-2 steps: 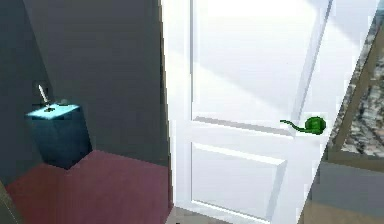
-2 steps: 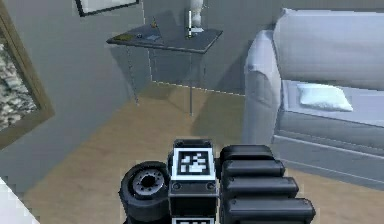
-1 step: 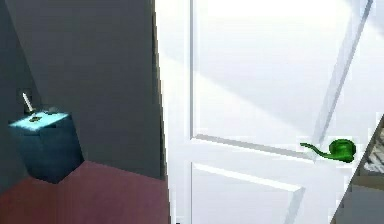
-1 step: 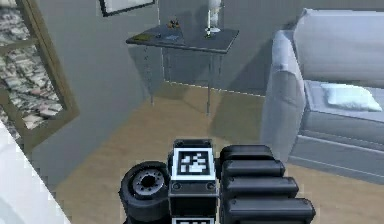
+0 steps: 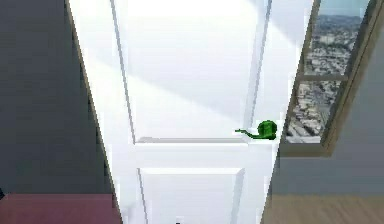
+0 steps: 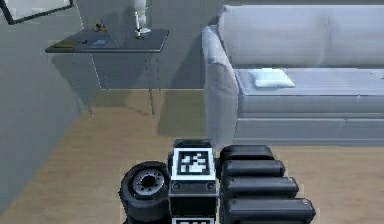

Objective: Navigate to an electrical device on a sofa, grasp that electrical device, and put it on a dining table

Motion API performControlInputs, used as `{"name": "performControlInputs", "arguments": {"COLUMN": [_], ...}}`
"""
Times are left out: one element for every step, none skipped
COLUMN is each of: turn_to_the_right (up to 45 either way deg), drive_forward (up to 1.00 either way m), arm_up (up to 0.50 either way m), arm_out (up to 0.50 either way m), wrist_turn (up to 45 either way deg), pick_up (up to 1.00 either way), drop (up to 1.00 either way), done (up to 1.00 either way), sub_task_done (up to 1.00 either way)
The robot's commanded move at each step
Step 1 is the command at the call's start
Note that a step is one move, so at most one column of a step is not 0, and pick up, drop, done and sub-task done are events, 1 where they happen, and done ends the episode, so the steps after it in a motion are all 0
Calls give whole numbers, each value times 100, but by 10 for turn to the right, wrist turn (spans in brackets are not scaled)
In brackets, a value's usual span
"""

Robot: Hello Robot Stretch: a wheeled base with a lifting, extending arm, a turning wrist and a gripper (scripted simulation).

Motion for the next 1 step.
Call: {"name": "performControlInputs", "arguments": {"turn_to_the_right": [0], "drive_forward": [45], "arm_up": [0], "arm_out": [0], "wrist_turn": [0], "pick_up": [0], "drop": [0], "done": [0], "sub_task_done": [0]}}
